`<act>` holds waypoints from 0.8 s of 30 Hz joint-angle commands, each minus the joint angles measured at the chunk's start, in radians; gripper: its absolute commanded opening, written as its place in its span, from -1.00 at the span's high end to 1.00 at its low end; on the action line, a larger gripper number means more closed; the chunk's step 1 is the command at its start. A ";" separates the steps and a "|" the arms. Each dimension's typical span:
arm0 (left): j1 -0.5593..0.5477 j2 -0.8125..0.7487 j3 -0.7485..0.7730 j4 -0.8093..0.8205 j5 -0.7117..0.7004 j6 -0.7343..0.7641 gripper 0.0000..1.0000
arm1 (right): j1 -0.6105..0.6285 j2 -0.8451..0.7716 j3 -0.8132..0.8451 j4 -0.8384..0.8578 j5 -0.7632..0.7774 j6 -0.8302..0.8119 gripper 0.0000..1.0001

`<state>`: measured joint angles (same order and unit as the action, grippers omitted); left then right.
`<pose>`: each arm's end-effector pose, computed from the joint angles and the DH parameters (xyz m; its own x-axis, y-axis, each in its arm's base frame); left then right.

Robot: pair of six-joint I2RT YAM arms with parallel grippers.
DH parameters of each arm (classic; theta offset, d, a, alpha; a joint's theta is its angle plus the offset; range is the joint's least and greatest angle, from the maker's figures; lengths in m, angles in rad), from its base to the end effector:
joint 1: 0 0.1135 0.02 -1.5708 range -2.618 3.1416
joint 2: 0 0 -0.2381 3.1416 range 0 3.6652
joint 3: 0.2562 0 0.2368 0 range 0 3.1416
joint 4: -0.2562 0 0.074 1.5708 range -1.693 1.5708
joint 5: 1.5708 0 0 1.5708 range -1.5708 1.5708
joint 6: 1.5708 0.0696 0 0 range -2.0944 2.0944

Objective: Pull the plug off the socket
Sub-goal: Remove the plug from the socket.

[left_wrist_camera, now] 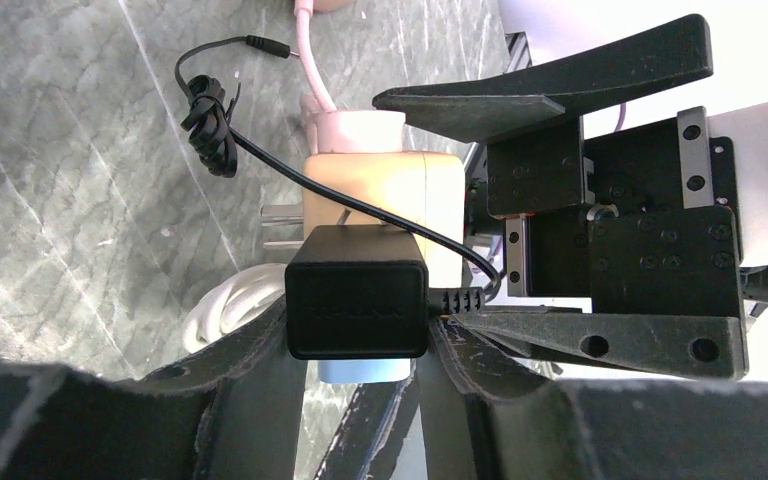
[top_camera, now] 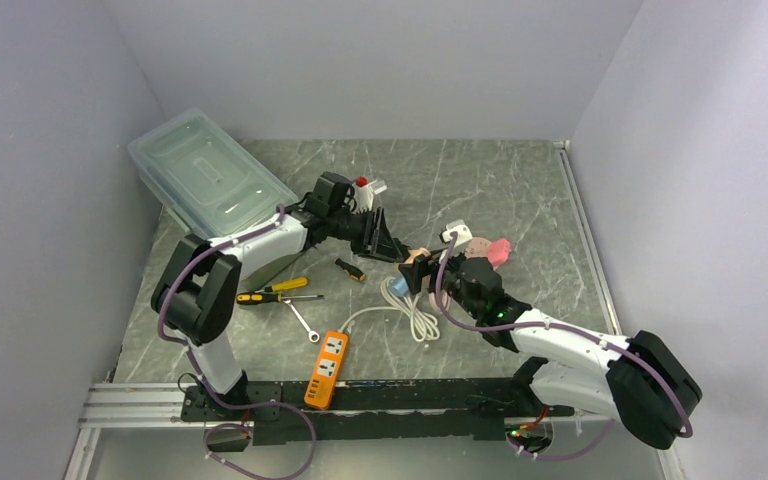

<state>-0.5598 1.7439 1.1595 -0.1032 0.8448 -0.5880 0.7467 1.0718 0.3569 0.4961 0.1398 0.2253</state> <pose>0.2927 -0.2449 0.1954 -0.9147 0.1386 -0.3797 0.4025 0.3997 -0.8236 0.1959 0.1680 0.1867 -0.2832 0.0393 -0.9582 -0.5227 0.8314 0.1886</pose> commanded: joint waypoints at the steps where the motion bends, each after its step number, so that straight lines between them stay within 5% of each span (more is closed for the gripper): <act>1: 0.021 -0.042 0.025 0.073 0.087 -0.032 1.00 | 0.010 -0.038 0.013 0.187 -0.135 0.029 1.00; 14: -0.016 -0.115 0.044 -0.070 -0.098 0.117 1.00 | 0.010 0.041 0.098 0.024 0.092 0.057 1.00; 20: -0.028 -0.111 0.051 -0.072 -0.079 0.111 1.00 | 0.010 0.049 0.099 0.037 0.058 0.042 1.00; 24: -0.026 -0.105 0.059 -0.095 -0.086 0.117 1.00 | 0.010 0.050 0.111 0.029 -0.011 0.001 0.52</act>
<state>-0.5774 1.6829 1.1648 -0.1947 0.7345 -0.4892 0.7589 1.1294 0.4122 0.4641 0.1600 0.2443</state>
